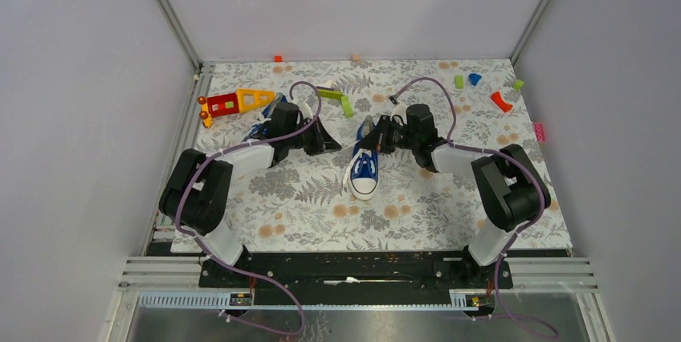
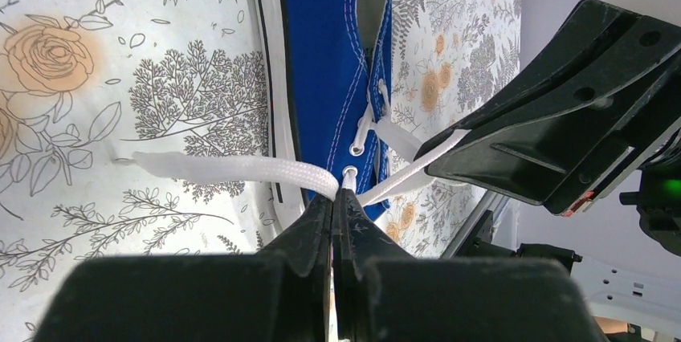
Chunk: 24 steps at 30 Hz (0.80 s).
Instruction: Tie the shoes
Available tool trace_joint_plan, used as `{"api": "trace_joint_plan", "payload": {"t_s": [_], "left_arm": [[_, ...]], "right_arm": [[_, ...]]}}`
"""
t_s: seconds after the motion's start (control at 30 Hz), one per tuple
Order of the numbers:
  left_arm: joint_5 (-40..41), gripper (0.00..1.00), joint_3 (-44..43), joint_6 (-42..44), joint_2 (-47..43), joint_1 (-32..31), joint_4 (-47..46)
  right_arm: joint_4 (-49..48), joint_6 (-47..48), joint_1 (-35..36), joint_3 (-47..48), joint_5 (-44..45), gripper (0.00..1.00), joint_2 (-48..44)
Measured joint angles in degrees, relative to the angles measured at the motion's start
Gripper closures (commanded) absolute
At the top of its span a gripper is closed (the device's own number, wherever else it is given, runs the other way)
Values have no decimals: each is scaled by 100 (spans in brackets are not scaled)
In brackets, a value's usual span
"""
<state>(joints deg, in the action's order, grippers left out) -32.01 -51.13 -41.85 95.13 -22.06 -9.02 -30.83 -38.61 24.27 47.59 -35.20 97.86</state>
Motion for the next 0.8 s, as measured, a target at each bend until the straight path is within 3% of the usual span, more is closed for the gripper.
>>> {"api": "trace_joint_plan", "payload": {"t_s": [0.8], "left_arm": [[890,100,673,-669,-251,-1005,-1067]], "right_arm": [[455,-243,-37,186,317,99,157]]}}
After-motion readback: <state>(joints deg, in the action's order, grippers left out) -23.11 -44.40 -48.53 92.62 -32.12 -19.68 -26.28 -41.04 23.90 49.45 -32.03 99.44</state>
